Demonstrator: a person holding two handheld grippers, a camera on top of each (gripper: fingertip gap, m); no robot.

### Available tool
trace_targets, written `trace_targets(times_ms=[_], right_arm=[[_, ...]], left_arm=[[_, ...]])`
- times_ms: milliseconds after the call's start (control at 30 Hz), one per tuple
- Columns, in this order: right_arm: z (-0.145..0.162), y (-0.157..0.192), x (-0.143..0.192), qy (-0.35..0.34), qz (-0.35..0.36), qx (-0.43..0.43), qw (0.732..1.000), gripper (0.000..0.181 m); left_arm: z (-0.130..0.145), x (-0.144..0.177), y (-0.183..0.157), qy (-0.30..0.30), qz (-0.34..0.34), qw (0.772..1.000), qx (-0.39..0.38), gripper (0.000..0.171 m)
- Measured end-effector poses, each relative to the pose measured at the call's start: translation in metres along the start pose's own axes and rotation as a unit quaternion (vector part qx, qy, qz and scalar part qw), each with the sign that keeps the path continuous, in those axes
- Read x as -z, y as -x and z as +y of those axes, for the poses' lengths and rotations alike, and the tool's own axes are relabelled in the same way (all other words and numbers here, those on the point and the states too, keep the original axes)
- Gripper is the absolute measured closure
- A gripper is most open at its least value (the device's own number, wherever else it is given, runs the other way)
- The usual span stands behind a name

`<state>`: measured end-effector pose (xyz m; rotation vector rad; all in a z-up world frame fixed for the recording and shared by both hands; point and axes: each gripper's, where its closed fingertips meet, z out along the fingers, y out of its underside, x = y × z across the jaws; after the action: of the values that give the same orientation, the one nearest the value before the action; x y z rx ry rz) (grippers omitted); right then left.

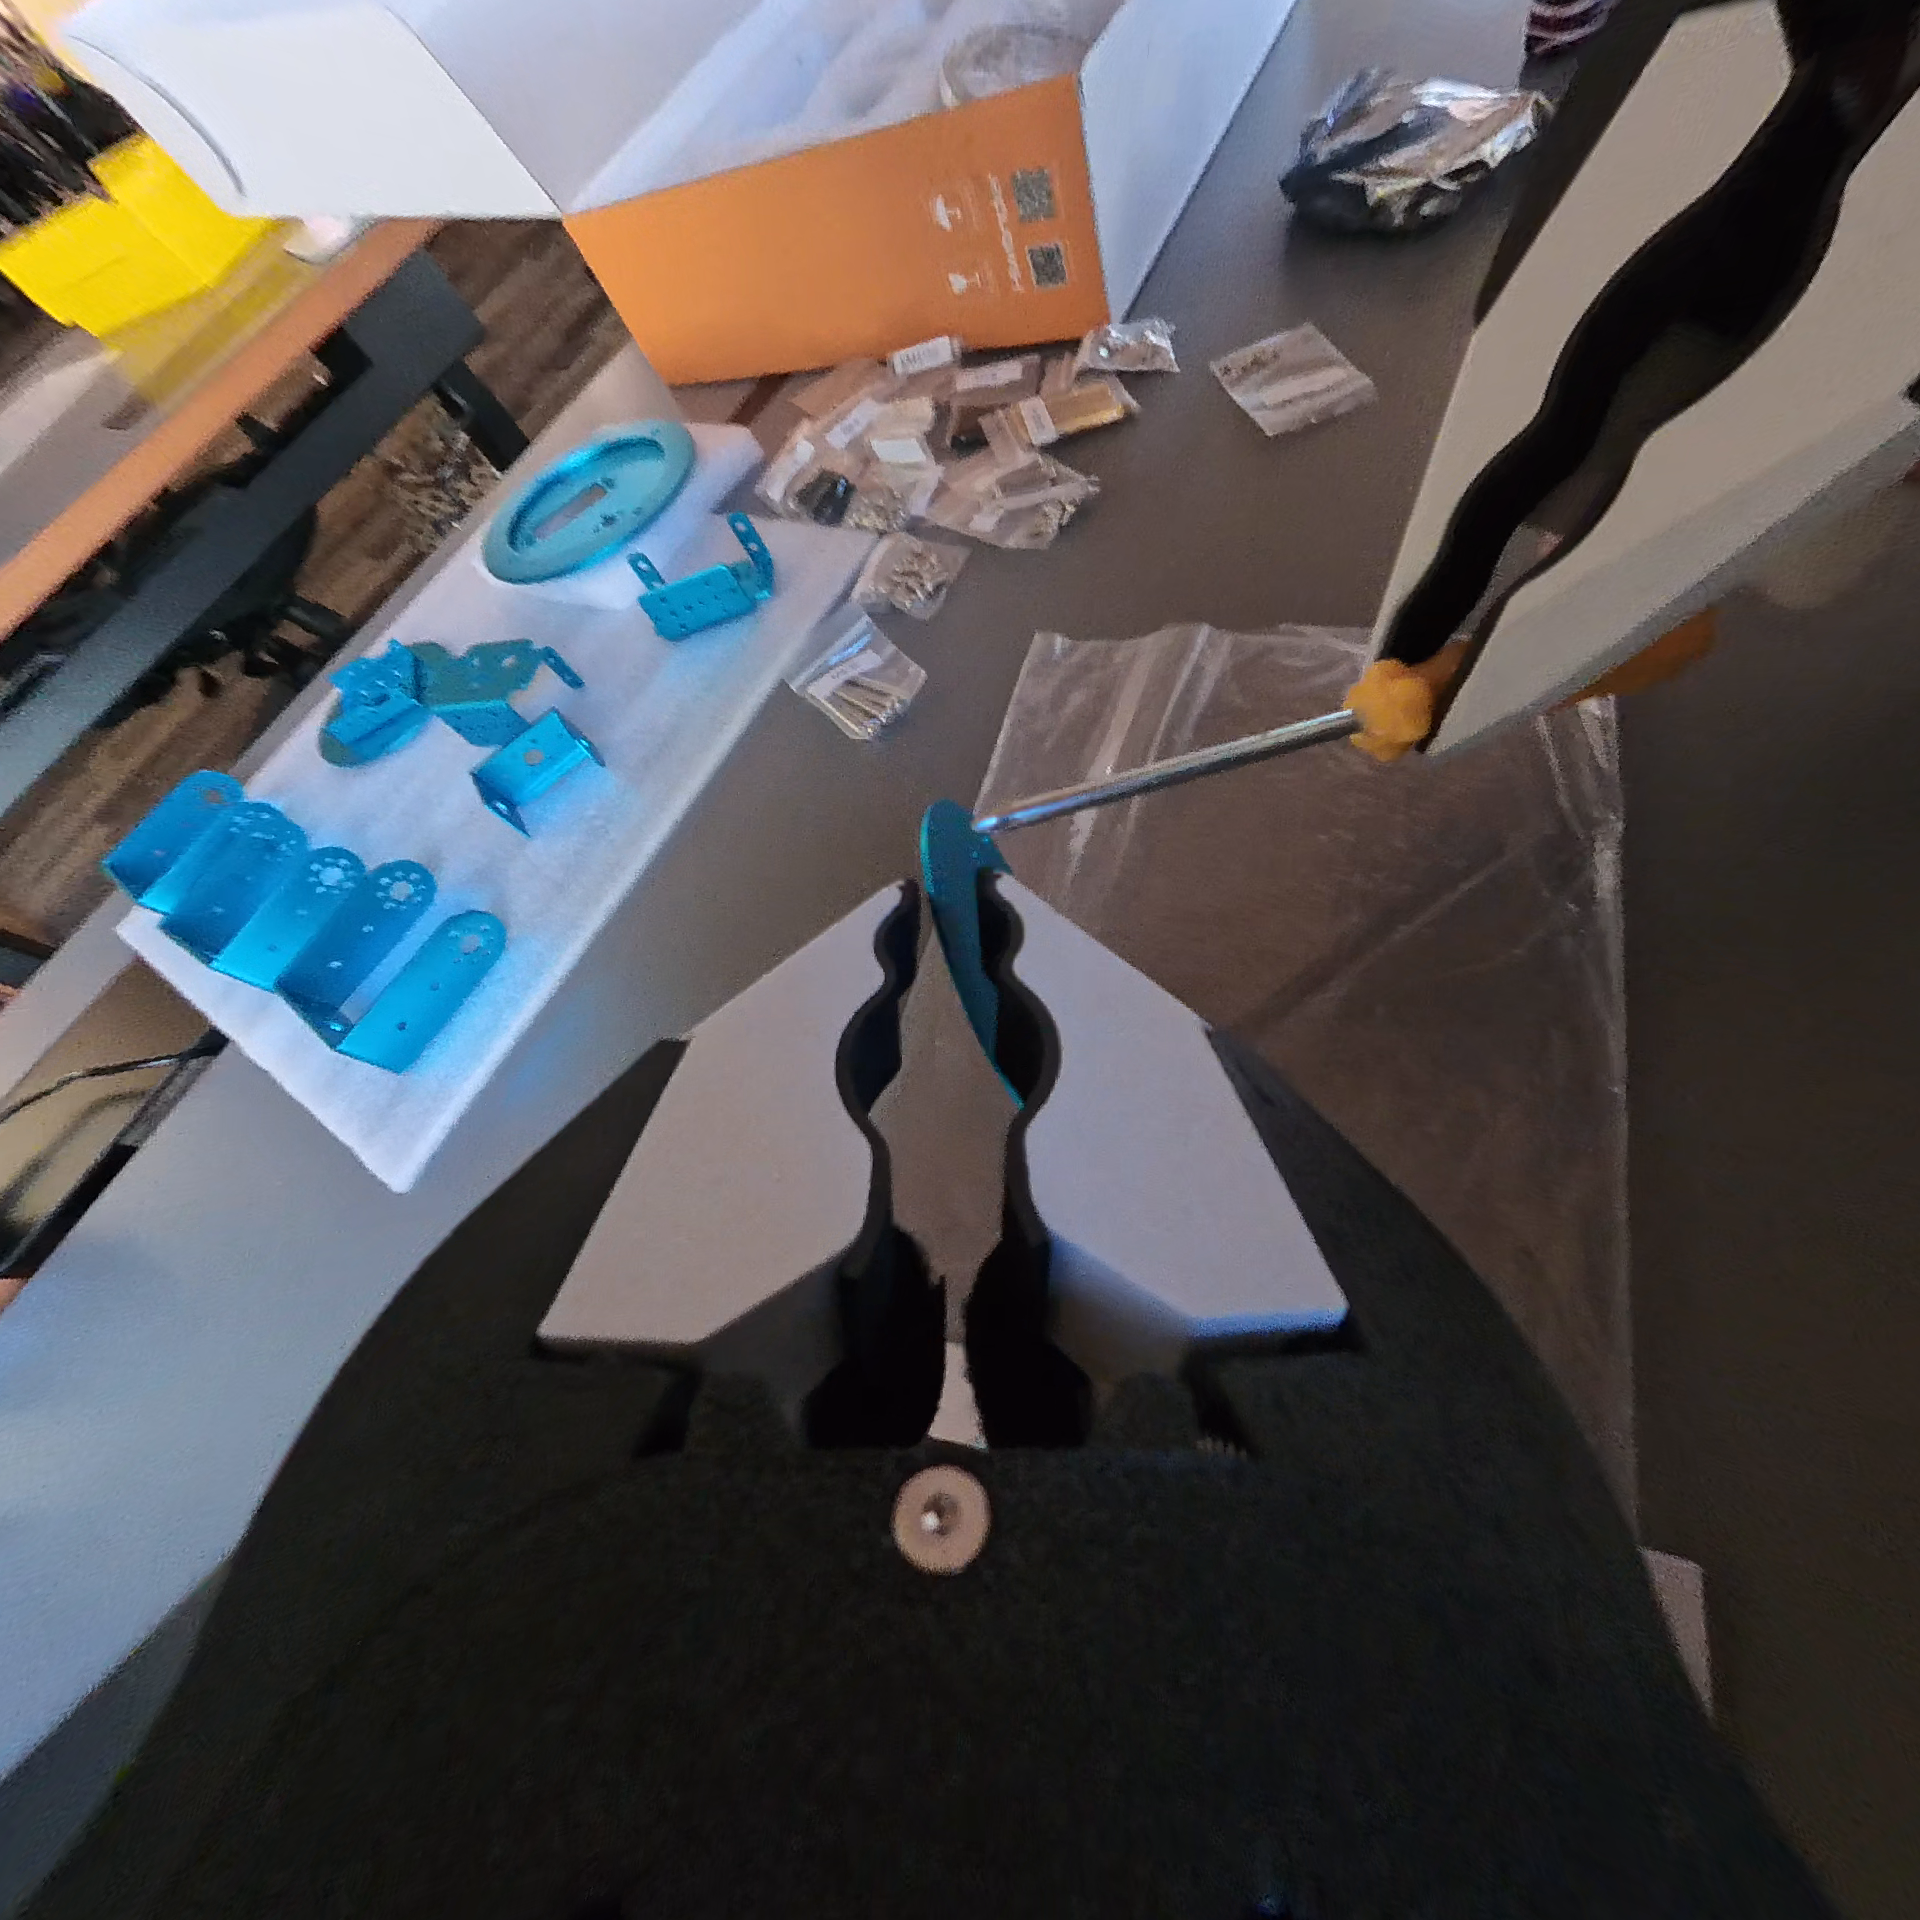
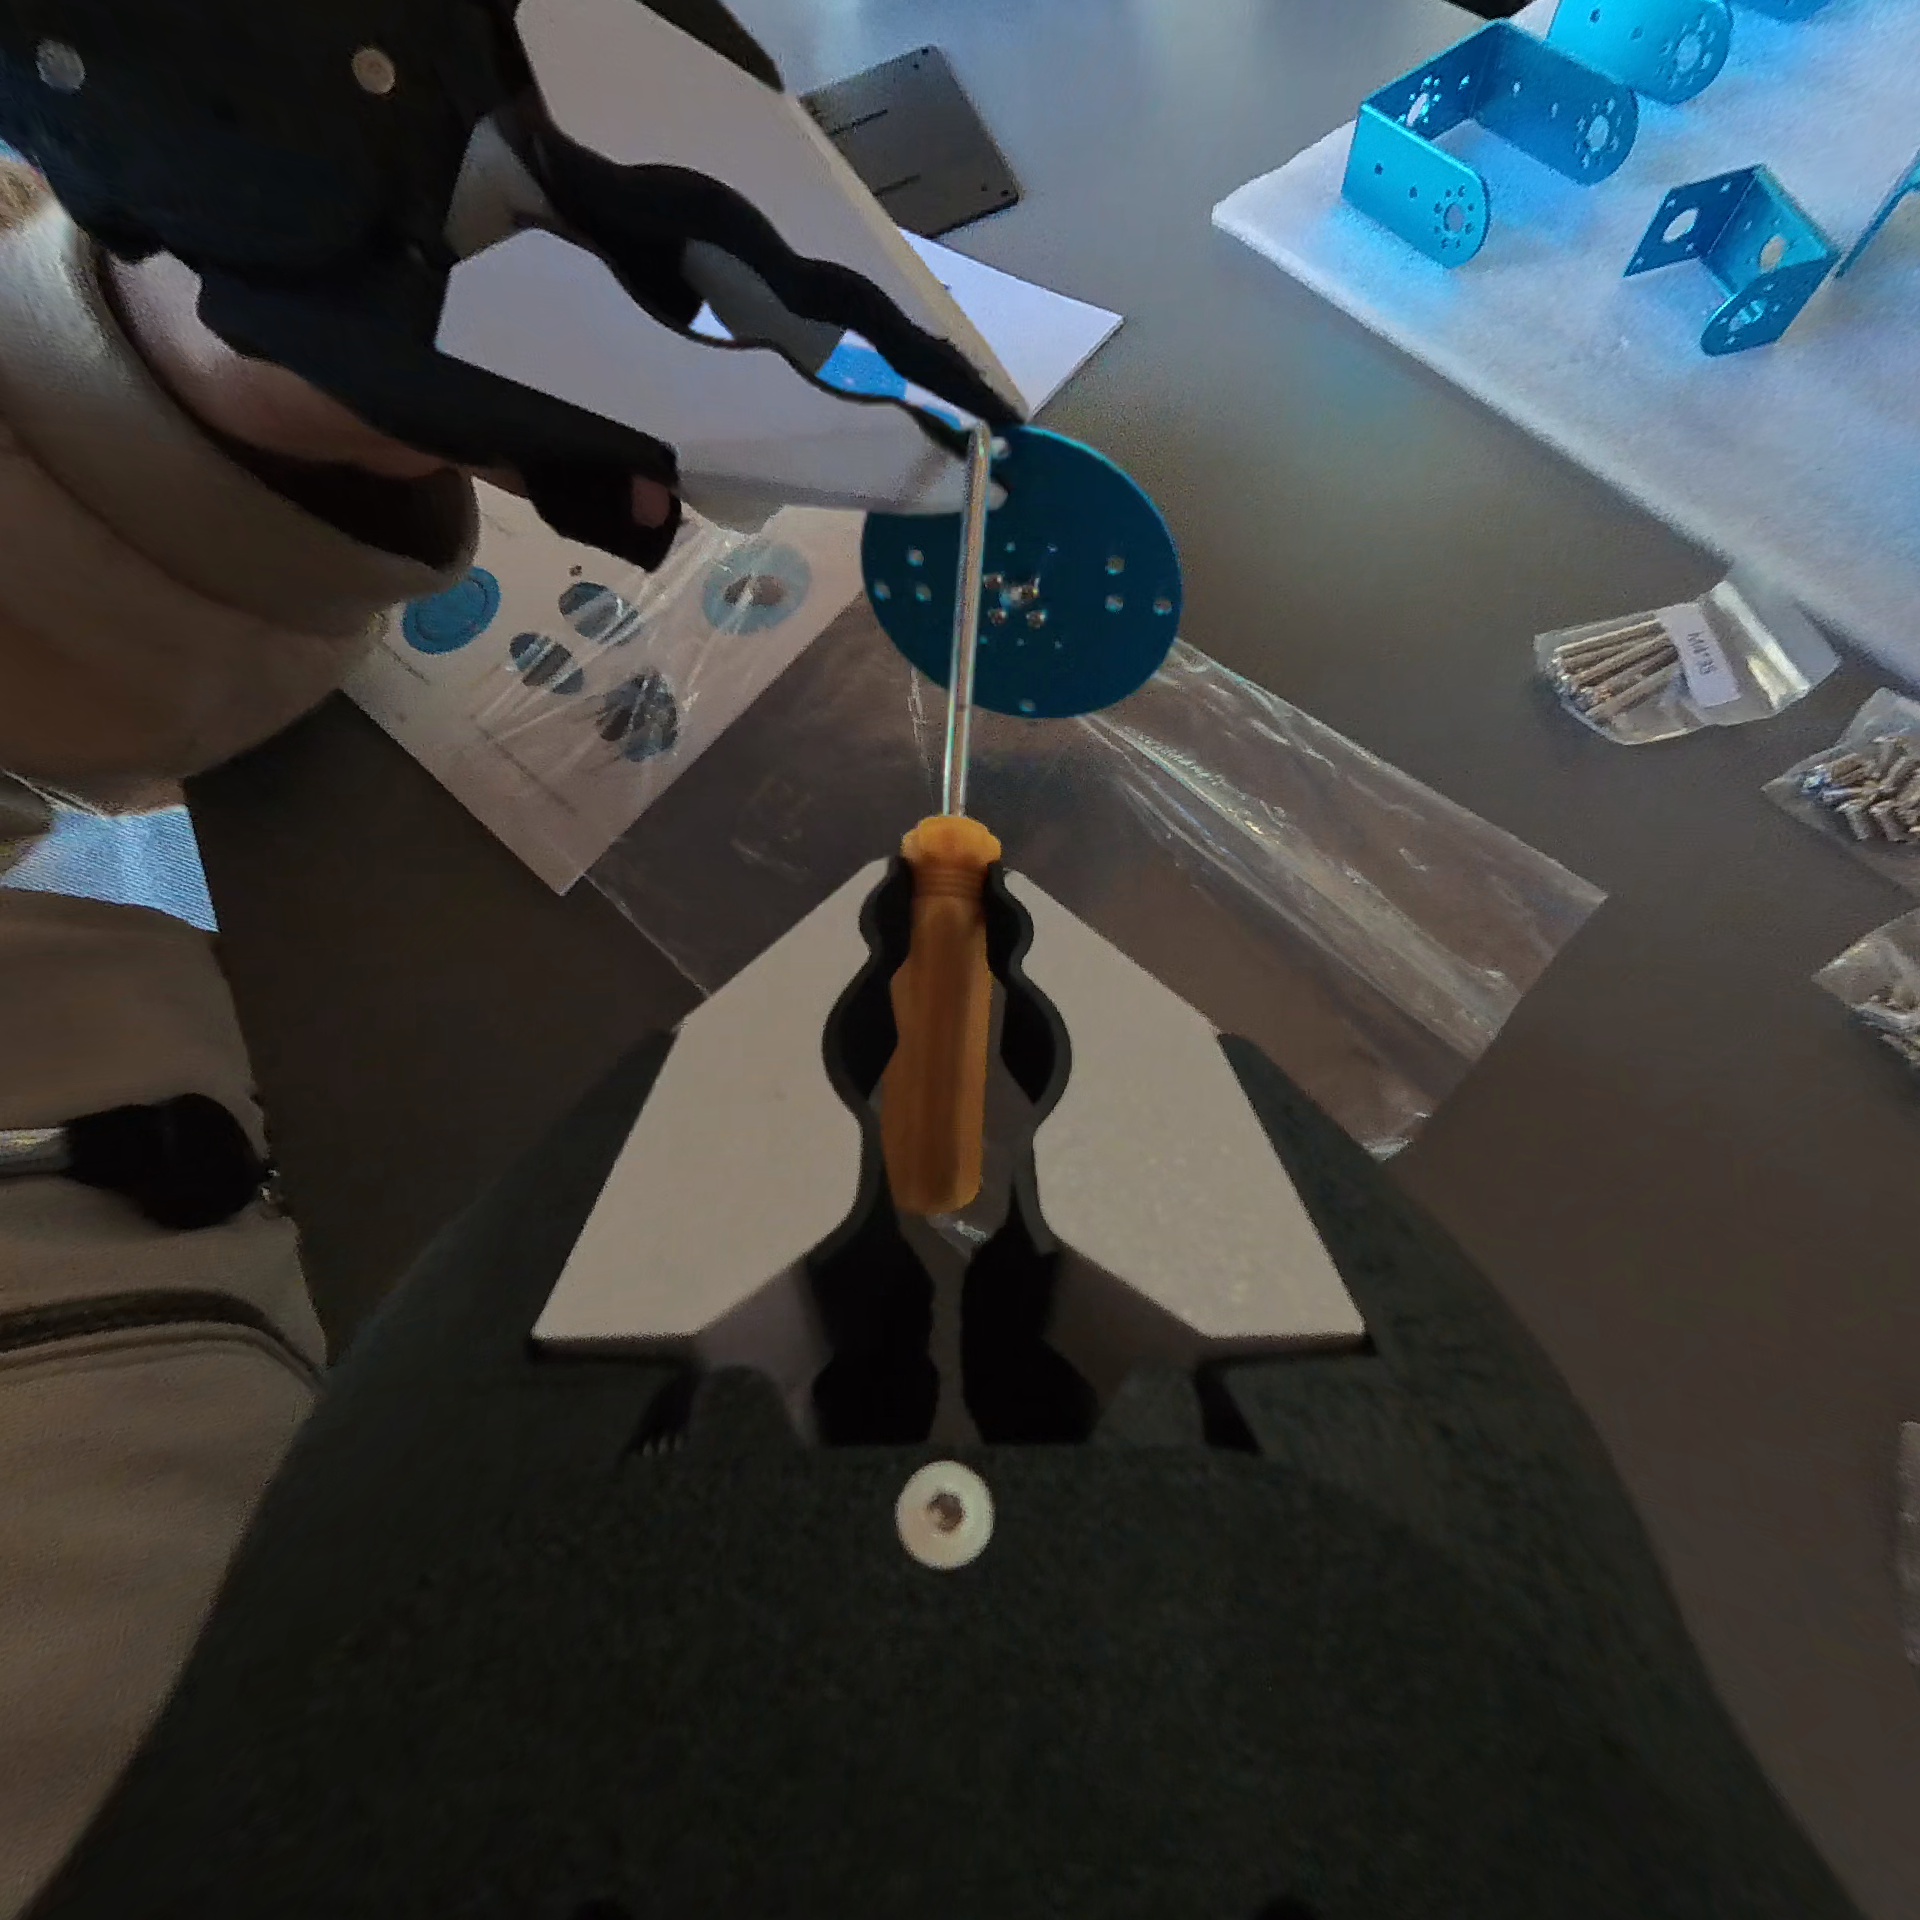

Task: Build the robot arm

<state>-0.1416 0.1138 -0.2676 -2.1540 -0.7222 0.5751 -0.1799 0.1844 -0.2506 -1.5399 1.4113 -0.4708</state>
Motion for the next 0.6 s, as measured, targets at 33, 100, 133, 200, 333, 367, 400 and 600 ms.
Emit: trace_targets(times_ms=[33,100,133,200,333,367,400,600], right_arm=[[0.000,0.000,0.000,0.002,0.004,0.005,1.000,0.168],[0.003,-0.002,-0.001,0.007,0.003,-0.001,1.000,0.168],[0.006,-0.006,-0.002,0.010,0.006,-0.007,1.000,0.168],[0.014,-0.012,-0.001,0.019,0.006,-0.021,1.000,0.168],[0.037,-0.017,-0.001,0.052,-0.010,-0.061,0.997,0.168],[0.046,-0.020,0.000,0.065,-0.006,-0.063,0.996,0.168],[0.054,-0.025,0.002,0.084,0.002,-0.063,0.994,0.168],[0.072,-0.055,0.003,0.144,0.059,0.015,0.988,0.168]], left_arm=[[0.003,-0.001,0.000,0.008,0.007,1.000,0.006,0.161],[0.013,-0.001,0.004,0.024,0.010,0.999,0.019,0.162],[0.017,0.000,0.006,0.026,0.013,0.999,0.026,0.164],[0.025,0.001,0.005,0.033,0.030,0.998,0.049,0.169],[0.038,-0.004,-0.007,0.054,0.063,0.994,0.072,0.155],[0.043,-0.005,-0.010,0.066,0.074,0.992,0.081,0.147],[0.050,-0.006,-0.009,0.085,0.082,0.989,0.091,0.141],[0.066,-0.022,0.004,0.137,0.118,0.977,0.116,0.094]])
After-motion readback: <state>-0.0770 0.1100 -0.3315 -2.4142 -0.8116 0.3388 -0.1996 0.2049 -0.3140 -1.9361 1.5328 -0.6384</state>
